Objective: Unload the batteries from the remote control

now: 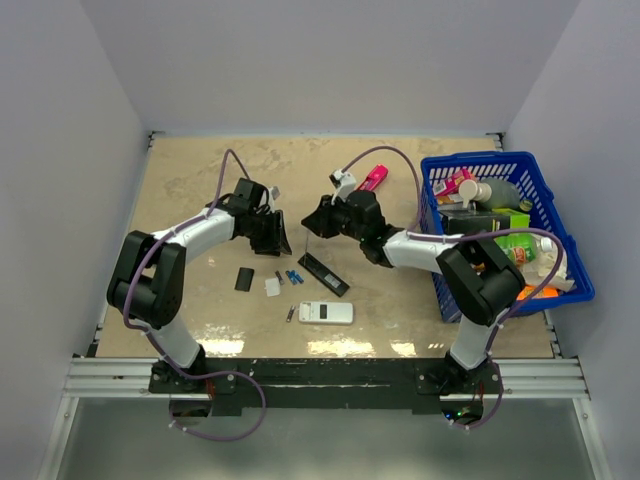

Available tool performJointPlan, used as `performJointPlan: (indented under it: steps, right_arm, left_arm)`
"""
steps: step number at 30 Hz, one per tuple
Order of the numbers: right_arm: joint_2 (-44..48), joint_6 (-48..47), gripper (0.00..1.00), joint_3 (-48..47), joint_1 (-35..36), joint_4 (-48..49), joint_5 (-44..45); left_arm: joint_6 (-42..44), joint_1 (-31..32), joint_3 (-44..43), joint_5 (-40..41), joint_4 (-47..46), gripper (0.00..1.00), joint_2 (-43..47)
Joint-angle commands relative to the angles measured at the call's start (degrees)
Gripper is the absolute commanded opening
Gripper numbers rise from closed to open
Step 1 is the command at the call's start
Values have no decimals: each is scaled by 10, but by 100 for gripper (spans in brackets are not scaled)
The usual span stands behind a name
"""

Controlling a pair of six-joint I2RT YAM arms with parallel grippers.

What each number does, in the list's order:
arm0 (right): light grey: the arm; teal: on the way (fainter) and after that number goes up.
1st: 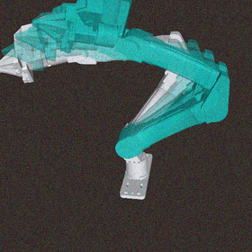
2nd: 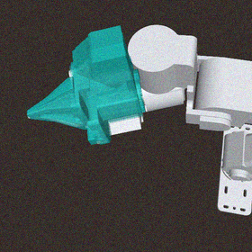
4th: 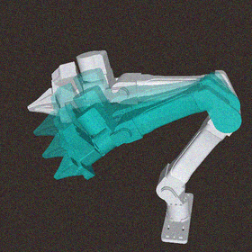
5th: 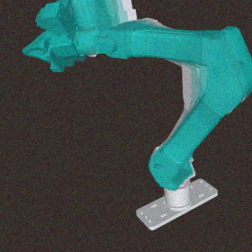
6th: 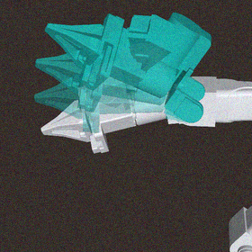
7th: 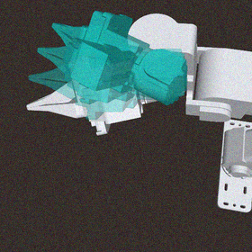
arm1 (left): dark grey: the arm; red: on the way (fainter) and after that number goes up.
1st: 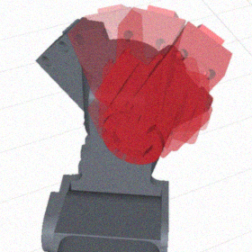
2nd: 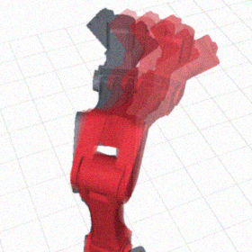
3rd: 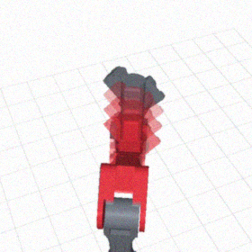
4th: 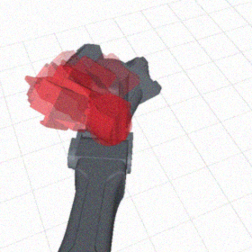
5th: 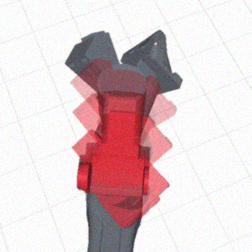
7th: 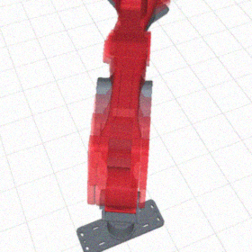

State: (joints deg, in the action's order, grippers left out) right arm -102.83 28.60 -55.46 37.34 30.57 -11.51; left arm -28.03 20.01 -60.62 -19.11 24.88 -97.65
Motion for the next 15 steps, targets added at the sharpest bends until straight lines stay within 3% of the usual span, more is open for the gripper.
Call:
performJointPlan:
  steps: [1, 6, 11, 15]
  right_arm:
    - [26, 11, 0, 6, 4, 29, 3]
    - [54, 13, 0, -15, 4, -33, -25]
    - [99, -42, 0, -70, 3, -226, -40]
    - [121, -111, 0, -127, 3, -403, 12]
  left_arm:
    - [-7, 0, -4, 5, -5, 43, 3]
    - [-1, 0, -4, 11, -1, 43, 37]
    - [10, 0, 8, 55, 9, 43, 118]
    - [10, 0, 43, 79, 0, 47, 194]
